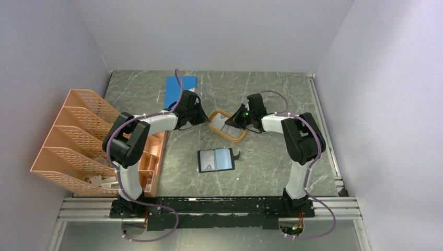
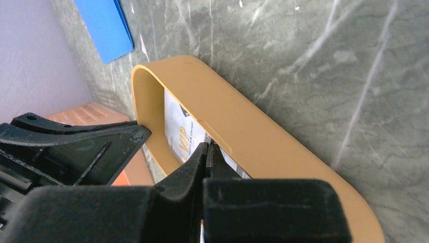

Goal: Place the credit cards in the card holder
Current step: Pick up the credit card from the storage box.

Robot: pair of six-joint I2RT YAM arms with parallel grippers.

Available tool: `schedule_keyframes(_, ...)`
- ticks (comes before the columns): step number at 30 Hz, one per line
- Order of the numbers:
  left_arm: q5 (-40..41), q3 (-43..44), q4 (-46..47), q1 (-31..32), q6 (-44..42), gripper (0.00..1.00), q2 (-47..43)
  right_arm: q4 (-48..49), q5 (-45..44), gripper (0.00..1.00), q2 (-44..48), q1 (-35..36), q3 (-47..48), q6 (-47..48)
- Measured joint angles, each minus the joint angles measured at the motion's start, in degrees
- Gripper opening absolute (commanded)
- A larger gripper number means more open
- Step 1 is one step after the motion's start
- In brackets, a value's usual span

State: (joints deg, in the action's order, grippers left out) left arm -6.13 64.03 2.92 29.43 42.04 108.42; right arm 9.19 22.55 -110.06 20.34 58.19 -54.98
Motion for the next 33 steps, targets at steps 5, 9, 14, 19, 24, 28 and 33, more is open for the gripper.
schedule_keyframes(5, 0.0, 0.0, -0.09, -0.04, 0.0, 0.05, 0.0, -0.59, -0.44, 0.0, 2.4, -0.76, -2.34, 0.68)
schedule_keyframes(9, -0.04, 0.0, -0.15, -0.09, 0.0, 0.05, -0.04, -0.92, -0.9, 0.0, 4.26, -1.33, -4.11, 1.36)
schedule_keyframes(14, -0.09, 0.0, -0.26, -0.09, 0.0, 0.05, -0.09, -0.9, -0.87, 0.0, 5.73, -1.6, -5.51, 1.44)
schedule_keyframes(19, -0.11, 0.04, -0.42, -0.11, 0.0, 0.05, -0.11, -0.48, -0.2, 0.0, 8.66, -1.92, -7.21, 1.18)
schedule_keyframes(24, -0.15, 0.11, -0.61, -0.11, 0.02, 0.05, -0.11, -0.24, 0.66, 0.0, 12.28, -1.95, -7.26, 1.01)
schedule_keyframes(28, -0.28, 0.11, -0.61, -0.15, 0.04, 0.05, -0.11, 0.09, 1.07, 0.0, 13.55, -1.95, -7.26, 0.96)
schedule_keyframes(33, -0.35, 0.11, -1.07, -0.2, 0.04, 0.05, -0.31, -0.04, 1.16, 0.0, 13.84, -1.95, -7.26, 0.98)
